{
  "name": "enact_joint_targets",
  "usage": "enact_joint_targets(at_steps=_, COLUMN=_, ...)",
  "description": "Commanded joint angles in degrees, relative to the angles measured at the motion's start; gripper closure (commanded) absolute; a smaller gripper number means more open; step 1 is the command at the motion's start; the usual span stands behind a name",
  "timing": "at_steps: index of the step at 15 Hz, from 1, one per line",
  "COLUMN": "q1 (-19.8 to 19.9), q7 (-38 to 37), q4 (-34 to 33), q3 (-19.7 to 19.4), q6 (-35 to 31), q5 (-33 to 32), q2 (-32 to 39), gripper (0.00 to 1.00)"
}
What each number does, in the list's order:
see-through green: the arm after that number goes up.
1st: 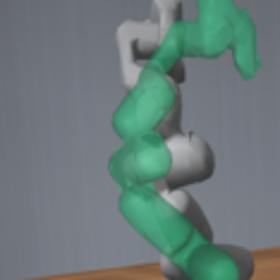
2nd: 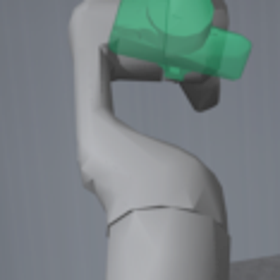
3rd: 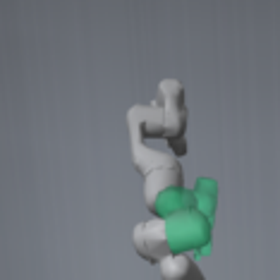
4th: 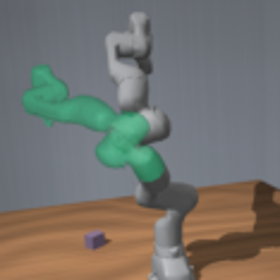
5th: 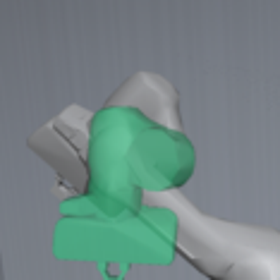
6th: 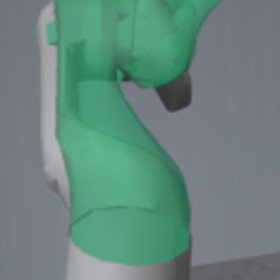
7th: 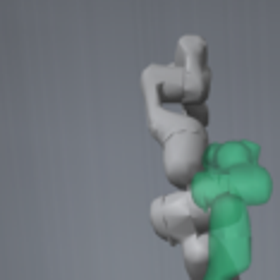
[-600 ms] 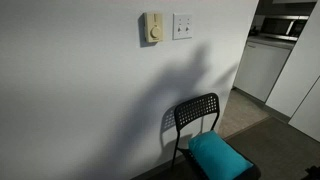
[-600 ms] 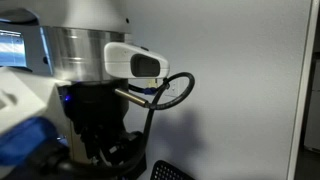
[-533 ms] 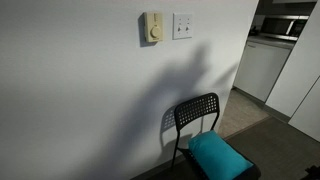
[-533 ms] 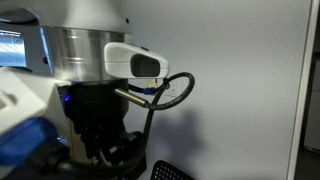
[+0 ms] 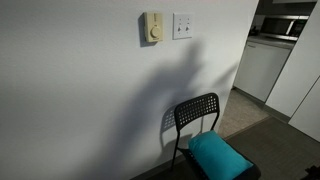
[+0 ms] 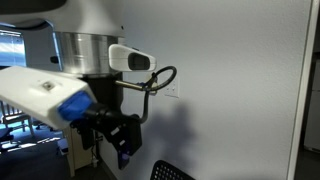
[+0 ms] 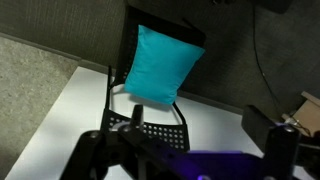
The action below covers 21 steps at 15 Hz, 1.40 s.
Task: Flip the switch on the wall.
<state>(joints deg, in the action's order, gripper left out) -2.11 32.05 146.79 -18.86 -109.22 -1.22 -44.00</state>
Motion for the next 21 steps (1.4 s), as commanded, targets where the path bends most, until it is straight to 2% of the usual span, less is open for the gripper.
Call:
enact_joint_targets(at_steps=1, q1=-3.45, q7=5.08, q4=-1.84, q3=2.63, q6=-0.05, q5=0.38, q2=1.77, gripper=0.0)
enact_joint_targets(at_steps=7, q1=-9.03, q7=14.34, q4=-5.2, q3=7.27, q6=-0.03, q5=-1.25, q2=4.72, gripper=0.0)
enact_joint_targets(at_steps=8, q1=-8.86, q7=15.77, q4=-5.44, q3=8.32, q6=-0.34, q5=-2.74, q2=4.48, gripper=0.0)
enact_joint_targets(at_steps=9, q1=-7.67, q7=12.69, q4=-3.48, q3=8.32, q6=0.01, q5=-0.37, q2=2.39, gripper=0.0)
enact_joint_targets(at_steps=14, q1=-8.01, q7=14.74, q4=-4.5, q3=9.3, q6=0.01, q5=-1.52, q2=3.18, gripper=0.0)
enact_joint_targets(at_steps=21, q1=-10.3, q7=16.85, q4=-11.79, q3=9.94, q6=-0.14, q5=-0.2, q2=11.41, gripper=0.0)
